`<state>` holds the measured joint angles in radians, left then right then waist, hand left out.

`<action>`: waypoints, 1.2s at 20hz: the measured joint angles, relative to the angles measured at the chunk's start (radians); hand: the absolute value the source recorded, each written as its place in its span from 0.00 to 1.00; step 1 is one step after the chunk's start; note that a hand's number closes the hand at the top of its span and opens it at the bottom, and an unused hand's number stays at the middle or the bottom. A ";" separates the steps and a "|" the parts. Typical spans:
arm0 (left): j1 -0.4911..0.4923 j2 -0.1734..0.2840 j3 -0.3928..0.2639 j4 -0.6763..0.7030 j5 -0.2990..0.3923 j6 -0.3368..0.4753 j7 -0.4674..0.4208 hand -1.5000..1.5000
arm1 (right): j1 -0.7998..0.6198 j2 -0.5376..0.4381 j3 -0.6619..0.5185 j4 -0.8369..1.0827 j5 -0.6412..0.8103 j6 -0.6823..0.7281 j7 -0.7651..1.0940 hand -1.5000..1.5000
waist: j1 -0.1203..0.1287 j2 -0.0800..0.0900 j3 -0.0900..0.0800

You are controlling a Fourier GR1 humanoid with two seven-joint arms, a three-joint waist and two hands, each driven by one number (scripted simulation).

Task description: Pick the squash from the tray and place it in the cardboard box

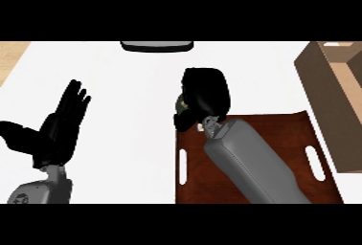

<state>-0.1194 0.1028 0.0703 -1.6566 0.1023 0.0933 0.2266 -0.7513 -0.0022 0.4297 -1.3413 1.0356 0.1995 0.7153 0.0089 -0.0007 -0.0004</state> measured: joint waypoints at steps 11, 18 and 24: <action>0.008 0.019 0.031 -0.005 0.020 -0.012 0.004 0.50 | -0.091 -0.041 -0.139 -0.179 0.115 -0.115 0.223 1.00 | -0.010 -0.002 0.000; 0.017 0.009 0.020 -0.010 0.006 -0.006 -0.001 0.50 | -0.094 -0.136 -0.299 -0.231 0.111 -0.082 0.230 1.00 | -0.011 -0.001 0.000; 0.009 -0.002 0.010 -0.003 -0.003 -0.001 0.000 0.50 | -0.063 -0.241 -0.429 -0.202 0.066 -0.076 0.156 1.00 | -0.009 0.000 0.000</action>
<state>-0.1109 0.1011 0.0808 -1.6594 0.0997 0.0918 0.2263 -0.8139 -0.2431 0.0003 -1.5433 1.1017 0.1237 0.8714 0.0002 -0.0003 0.0000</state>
